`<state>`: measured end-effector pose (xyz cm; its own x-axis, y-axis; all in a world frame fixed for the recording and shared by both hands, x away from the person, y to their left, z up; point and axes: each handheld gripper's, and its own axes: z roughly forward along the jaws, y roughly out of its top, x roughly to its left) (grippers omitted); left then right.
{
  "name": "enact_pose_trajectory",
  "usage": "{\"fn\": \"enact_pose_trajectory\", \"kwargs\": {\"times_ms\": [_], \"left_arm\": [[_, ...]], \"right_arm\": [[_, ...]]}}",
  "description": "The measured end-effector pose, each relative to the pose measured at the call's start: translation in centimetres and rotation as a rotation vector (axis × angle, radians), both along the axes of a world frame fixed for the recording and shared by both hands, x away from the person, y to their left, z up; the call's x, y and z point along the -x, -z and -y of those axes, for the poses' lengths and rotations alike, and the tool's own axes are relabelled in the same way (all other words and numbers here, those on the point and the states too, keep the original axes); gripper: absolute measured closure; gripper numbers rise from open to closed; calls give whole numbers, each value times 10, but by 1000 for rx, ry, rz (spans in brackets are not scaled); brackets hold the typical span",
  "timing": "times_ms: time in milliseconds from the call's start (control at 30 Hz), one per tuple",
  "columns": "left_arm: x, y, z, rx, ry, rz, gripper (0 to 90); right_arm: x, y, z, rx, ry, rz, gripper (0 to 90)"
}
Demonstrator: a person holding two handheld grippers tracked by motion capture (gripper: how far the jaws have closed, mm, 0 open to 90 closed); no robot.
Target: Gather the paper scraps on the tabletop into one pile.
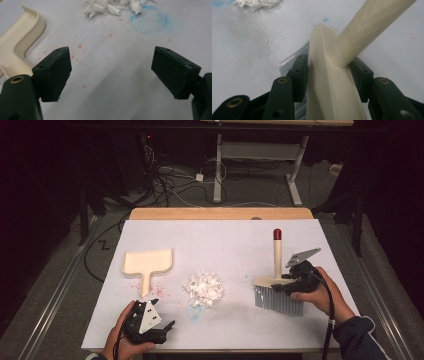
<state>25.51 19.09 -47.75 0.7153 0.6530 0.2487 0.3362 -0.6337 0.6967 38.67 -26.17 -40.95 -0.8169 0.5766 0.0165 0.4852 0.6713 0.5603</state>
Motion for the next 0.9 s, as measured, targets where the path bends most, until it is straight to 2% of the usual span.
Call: {"fn": "enact_pose_trajectory", "kwargs": {"times_ms": [67,167,433,533,600,633,667,733,800,900], "left_arm": [[0,0,0,0,1,-1,153],[0,1,0,1,4,-3,153],[-1,1,1,1,9,-8,153],[-1,1,1,6,12,-11,153],[-1,1,0,8,12,-8,153],[-1,1,0,10,13,-8,153],[-1,1,0,12,13,-8,153],[-1,1,0,9,10,-11,153],[-1,2,1,4,11,-10,153],[0,1,1,5,11,-6,153]], "right_arm": [[-3,0,-5,22,-2,20,539],[-10,0,-5,19,-9,26,508],[-25,2,4,4,-19,-31,467],[-27,2,8,23,-10,-32,450],[-27,2,10,41,-7,-5,468],[-27,1,13,34,2,11,505],[-27,0,16,19,15,31,611],[-27,-4,21,-17,36,71,595],[-25,-6,23,-12,70,108,599],[-20,-8,24,-26,67,155,600]]}}
